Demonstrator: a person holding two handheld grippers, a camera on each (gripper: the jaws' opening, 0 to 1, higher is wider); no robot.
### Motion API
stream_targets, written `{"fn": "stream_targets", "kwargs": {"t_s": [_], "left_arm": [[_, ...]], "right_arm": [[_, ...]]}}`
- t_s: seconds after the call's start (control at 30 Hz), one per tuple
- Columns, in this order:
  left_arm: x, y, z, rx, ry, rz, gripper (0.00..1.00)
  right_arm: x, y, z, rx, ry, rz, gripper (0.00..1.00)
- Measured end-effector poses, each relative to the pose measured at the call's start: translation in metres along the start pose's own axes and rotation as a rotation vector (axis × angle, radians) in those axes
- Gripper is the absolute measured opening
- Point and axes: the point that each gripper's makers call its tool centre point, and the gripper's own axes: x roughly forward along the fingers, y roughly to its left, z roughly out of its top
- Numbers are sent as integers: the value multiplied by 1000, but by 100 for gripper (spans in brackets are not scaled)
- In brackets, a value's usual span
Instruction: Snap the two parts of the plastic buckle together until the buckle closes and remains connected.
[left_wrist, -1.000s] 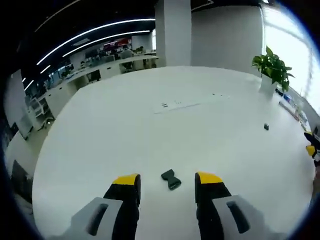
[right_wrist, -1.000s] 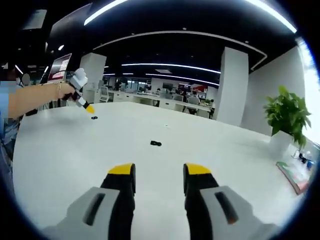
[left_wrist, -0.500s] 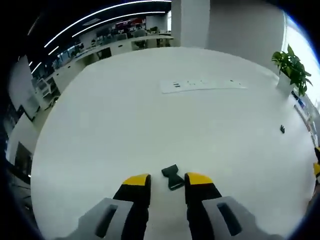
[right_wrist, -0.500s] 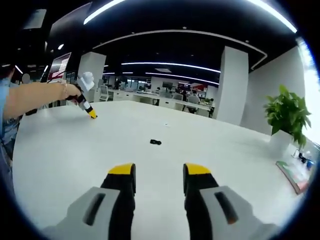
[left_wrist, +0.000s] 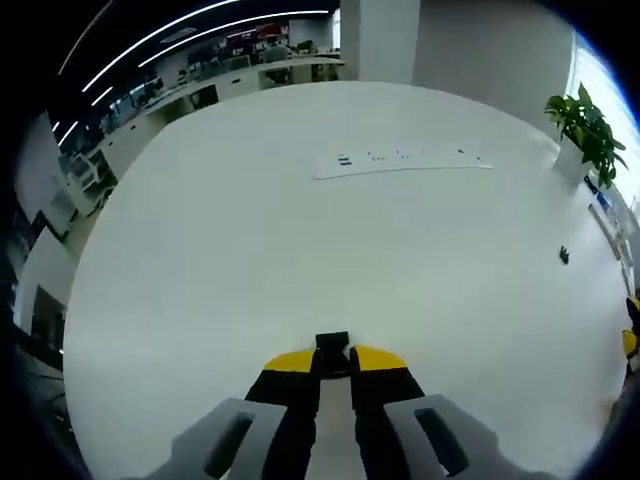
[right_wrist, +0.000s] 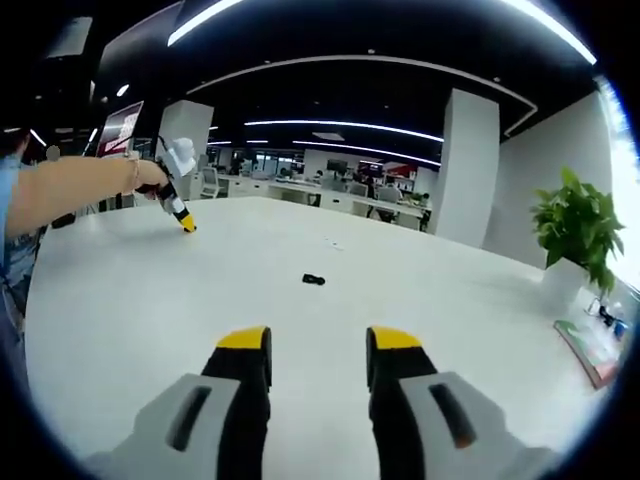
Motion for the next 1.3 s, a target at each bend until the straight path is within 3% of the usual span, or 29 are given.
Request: {"fn": "stream_targets", "kwargs": {"t_s": [0.17,0.3,0.53,1.3], "left_arm": [[-8,12,2,8,7,-23,10],[-4,0,-4,29,7,-10,10],[-11,2,-9,47,20,-31,10],[-44,-13,-57,232,122,-143,10]], "right_arm": [[0,2,1,-5,-4,6,38],[0,1,1,-6,-5,3,38],[0,1,0,-7,-2,3,38],[0,0,1,-2,-4,-4,37]]}}
